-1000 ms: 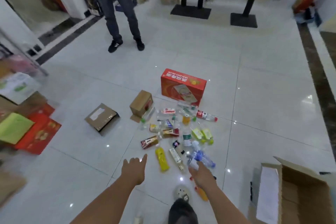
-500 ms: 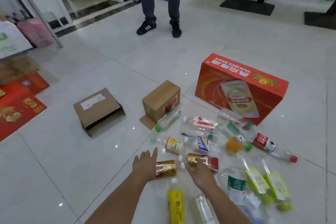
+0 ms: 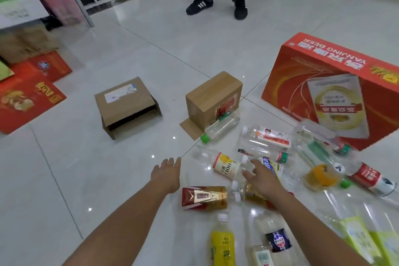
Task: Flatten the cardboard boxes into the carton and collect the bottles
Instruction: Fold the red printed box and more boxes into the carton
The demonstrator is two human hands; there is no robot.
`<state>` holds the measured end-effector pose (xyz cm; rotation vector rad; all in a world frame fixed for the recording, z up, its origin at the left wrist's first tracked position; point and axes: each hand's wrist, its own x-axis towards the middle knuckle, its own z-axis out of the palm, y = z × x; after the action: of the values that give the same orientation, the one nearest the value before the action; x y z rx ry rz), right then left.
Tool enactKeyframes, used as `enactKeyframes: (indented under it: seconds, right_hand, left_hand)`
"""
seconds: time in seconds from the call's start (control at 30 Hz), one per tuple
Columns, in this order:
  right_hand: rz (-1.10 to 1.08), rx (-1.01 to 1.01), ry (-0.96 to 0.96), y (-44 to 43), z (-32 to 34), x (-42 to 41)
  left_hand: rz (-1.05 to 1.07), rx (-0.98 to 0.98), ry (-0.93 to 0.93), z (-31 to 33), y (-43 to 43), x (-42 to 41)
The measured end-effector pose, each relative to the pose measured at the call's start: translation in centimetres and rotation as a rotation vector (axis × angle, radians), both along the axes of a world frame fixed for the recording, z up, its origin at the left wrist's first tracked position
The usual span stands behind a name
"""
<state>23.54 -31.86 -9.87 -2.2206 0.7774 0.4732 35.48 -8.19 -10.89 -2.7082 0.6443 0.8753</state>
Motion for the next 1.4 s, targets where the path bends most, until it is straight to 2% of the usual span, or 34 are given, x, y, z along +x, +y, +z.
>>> enactKeyframes:
  seconds: [0.17, 0.3, 0.37, 0.47, 0.57, 0.7, 0.8, 0.87, 1.03, 1.17, 1.3, 1.4]
  right_hand:
    - [0.084, -0.061, -0.025, 2.4, -1.5, 5.7]
    - [0.279, -0.192, -0.023, 7.4, -4.2, 11.4]
    - [0.370, -0.304, -0.007, 9.6, -4.9, 14.3]
    - [0.470, -0.477, 0.017, 11.6, -5.7, 18.4]
    - [0.489, -0.459, 0.069, 12.4, -7.0, 21.5]
    - [0.497, -0.393, 0.215, 11.7, -9.0, 24.1]
    - [0.495, -0.348, 0.272, 11.9, -10.0, 24.1]
    - [0.562, -0.467, 0.248, 12.5, -10.4, 23.4]
    - [0.659, -0.628, 0.020, 14.4, -10.1, 20.8]
    - [0.599, -0.712, -0.162, 15.4, -12.0, 16.7]
    - [0.567, -0.742, -0.186, 16.9, -12.8, 13.3]
    - [0.545, -0.700, -0.177, 17.2, -12.0, 12.5]
  left_hand:
    - [0.128, -0.035, -0.006, -0.7, 3.1, 5.3]
    - [0.236, -0.044, -0.032, -3.1, 7.2, 9.6]
    - [0.262, -0.084, -0.119, -3.8, 9.1, 11.6]
    - [0.227, -0.198, -0.395, -4.2, 11.5, 15.1]
    - [0.235, -0.202, -0.520, -4.2, 13.1, 18.9]
    - [0.246, -0.091, -0.439, -4.6, 13.7, 22.3]
    - [0.245, -0.026, -0.417, -5.4, 13.7, 22.5]
    - [0.239, -0.021, -0.443, -5.9, 13.7, 22.0]
    - [0.146, -0.029, -0.551, -5.9, 13.1, 19.7]
    - [0.008, -0.104, -0.611, -5.4, 12.1, 17.3]
    - [-0.081, -0.162, -0.591, -3.9, 11.0, 15.7]
    - [0.008, -0.173, -0.530, -2.2, 10.1, 14.4]
